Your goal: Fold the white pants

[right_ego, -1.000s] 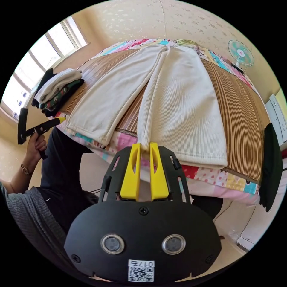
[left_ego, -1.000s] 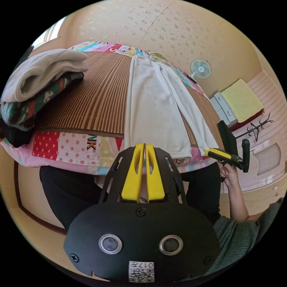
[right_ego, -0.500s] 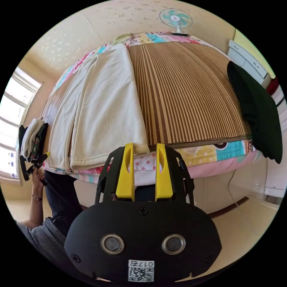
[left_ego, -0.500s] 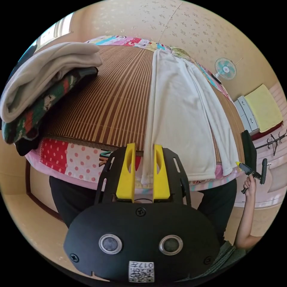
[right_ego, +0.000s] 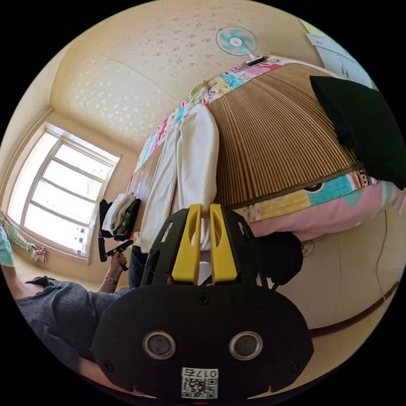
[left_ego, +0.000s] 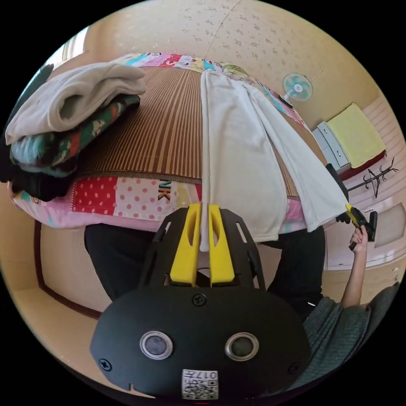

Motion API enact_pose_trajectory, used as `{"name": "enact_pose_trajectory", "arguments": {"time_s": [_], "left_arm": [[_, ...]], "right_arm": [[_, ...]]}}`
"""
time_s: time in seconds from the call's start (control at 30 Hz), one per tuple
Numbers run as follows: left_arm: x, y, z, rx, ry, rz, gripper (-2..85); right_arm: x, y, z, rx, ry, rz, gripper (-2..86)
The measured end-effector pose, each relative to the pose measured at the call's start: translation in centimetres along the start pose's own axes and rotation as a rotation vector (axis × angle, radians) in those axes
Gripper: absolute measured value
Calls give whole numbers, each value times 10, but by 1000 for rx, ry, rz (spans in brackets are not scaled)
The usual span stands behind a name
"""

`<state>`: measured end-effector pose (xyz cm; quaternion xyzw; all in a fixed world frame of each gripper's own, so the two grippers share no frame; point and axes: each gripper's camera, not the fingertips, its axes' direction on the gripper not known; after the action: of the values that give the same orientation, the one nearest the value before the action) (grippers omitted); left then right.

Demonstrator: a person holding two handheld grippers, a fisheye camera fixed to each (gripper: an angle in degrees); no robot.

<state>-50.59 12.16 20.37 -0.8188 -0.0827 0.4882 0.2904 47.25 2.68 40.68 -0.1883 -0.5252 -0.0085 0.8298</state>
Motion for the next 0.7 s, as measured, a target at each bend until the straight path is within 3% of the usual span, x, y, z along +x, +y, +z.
{"name": "enact_pose_trajectory", "arguments": {"time_s": [0.07,0.17,0.27,0.4,0.47,0.53,0.6,0.7], "left_arm": [[1,-13,-31,150,112,-23,102],[25,-39,-45,233,312,28,127],[59,-75,-29,159,518,88,150],[81,-114,4,29,632,82,202],[90,-134,41,-161,587,82,195],[91,-139,67,-273,658,101,136],[84,-135,81,-300,647,80,57],[73,-124,87,-258,675,75,42]], "right_arm": [[-35,-12,5,6,-73,-125,23],[-90,-29,47,-81,-224,-270,24],[-127,-35,112,-235,-307,-341,25],[-156,-28,184,-392,-316,-365,30],[-162,-22,203,-436,-322,-377,33],[-163,-20,217,-503,-326,-397,38],[-154,-29,224,-602,-349,-476,50],[-121,-69,220,-604,-391,-550,77]]}}
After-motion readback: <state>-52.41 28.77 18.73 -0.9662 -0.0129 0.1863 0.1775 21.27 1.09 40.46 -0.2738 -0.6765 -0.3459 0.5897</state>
